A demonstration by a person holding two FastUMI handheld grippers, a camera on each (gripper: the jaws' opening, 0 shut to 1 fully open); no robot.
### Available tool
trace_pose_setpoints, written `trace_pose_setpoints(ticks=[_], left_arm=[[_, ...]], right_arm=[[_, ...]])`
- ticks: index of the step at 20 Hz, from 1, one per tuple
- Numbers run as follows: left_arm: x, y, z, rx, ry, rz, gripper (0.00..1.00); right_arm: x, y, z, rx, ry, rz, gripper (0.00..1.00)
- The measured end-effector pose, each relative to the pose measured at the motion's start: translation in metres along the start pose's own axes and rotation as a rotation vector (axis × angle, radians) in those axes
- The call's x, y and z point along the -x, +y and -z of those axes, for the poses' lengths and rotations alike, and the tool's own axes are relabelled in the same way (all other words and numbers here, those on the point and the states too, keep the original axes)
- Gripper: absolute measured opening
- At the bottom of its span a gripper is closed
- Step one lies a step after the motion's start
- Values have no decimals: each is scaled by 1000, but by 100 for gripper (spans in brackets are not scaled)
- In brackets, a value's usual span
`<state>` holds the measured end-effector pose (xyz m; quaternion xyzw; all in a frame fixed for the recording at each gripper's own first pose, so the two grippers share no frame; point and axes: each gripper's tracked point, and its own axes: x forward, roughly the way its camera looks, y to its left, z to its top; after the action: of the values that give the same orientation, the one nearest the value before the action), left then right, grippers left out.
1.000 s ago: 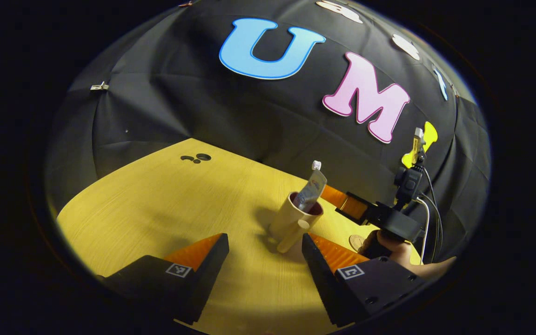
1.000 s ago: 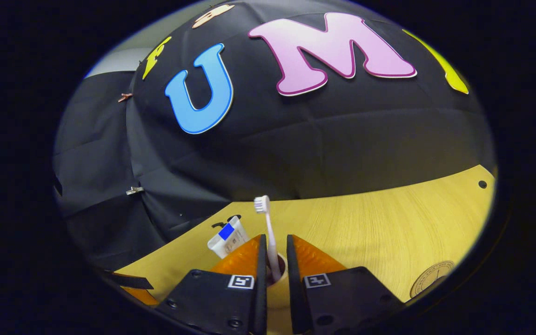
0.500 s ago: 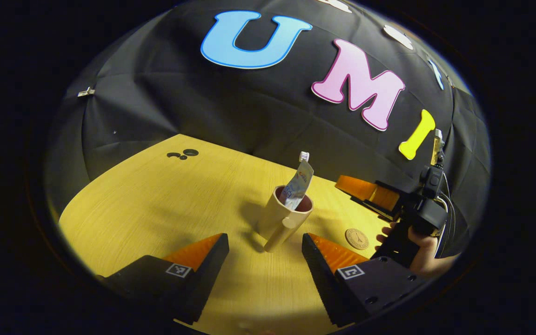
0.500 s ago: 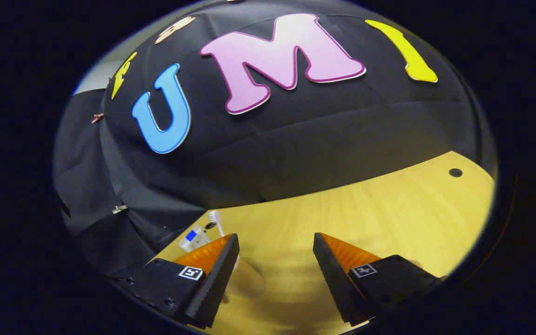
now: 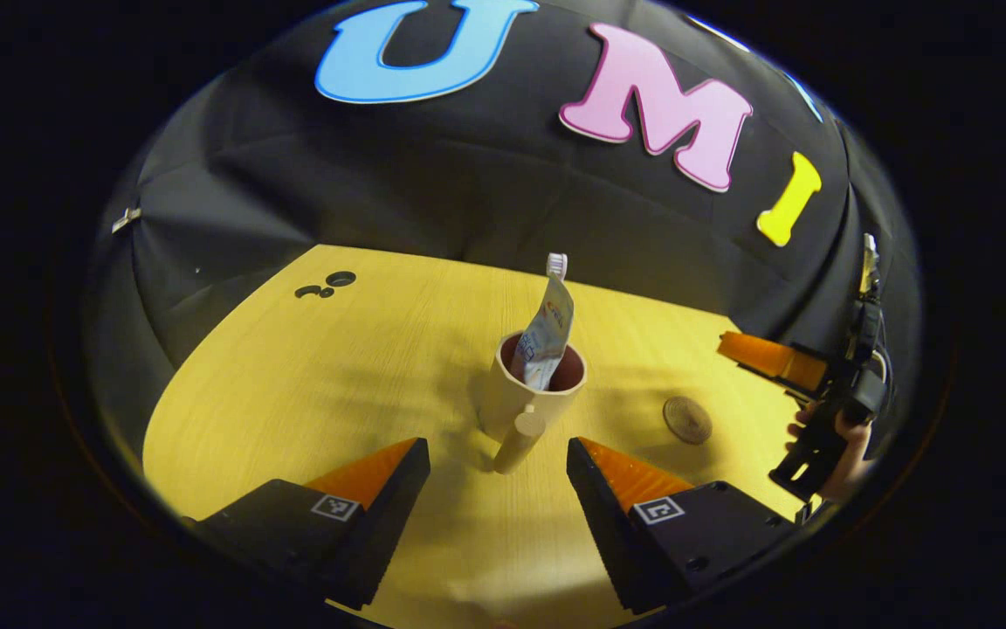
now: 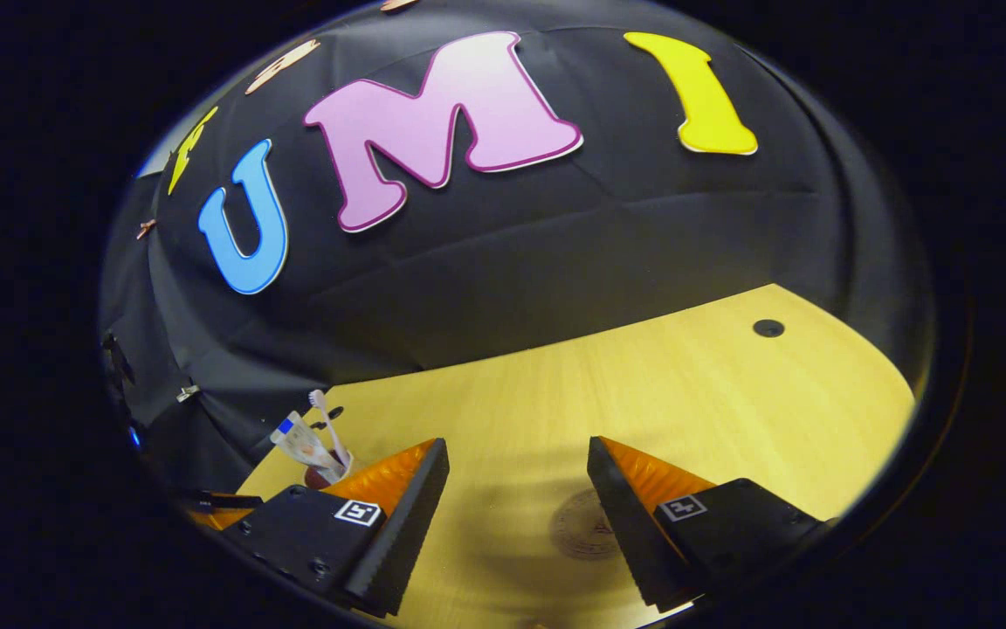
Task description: Put the toothbrush and toothpaste on the desktop into the cup, then pick up the cup and place it on the coaster on the desktop.
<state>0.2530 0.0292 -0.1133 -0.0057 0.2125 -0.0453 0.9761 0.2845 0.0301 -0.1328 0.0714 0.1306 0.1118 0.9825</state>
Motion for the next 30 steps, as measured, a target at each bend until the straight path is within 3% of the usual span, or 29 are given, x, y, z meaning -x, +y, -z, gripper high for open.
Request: trace_pose_setpoints(ticks=[3, 7, 10, 12, 16, 21, 25, 26, 27, 29, 30], left_arm=[[-16, 6, 6, -60, 108, -40, 98], [-32, -8, 1, -62, 199, 3, 97], [-48, -4, 1, -91, 274, -29, 97], [-58, -7, 7, -74, 328, -25, 96], [-68, -6, 15, -92, 404, -48, 88], [-78, -15, 19, -164, 472, -29, 73], [-86, -18, 21, -163, 485, -50, 67], [-87, -18, 22, -156, 493, -55, 53], [-88, -18, 23, -160, 497, -56, 45], [-89, -17, 25, -159, 505, -63, 41], [-92, -19, 27, -158, 503, -61, 29]], right_arm=[[19, -25, 2, -30, 20, 36, 98], [53, -54, 16, -33, 58, 74, 98], [75, -70, 33, -73, 103, 103, 98], [92, -90, 45, -71, 146, 162, 98], [122, -105, 49, -97, 154, 190, 98], [140, -122, 62, -155, 190, 230, 98], [146, -128, 61, -182, 180, 236, 98], [147, -130, 61, -183, 183, 238, 98], [149, -133, 62, -187, 185, 240, 98], [154, -138, 63, -193, 191, 247, 98], [156, -141, 64, -196, 192, 252, 98]])
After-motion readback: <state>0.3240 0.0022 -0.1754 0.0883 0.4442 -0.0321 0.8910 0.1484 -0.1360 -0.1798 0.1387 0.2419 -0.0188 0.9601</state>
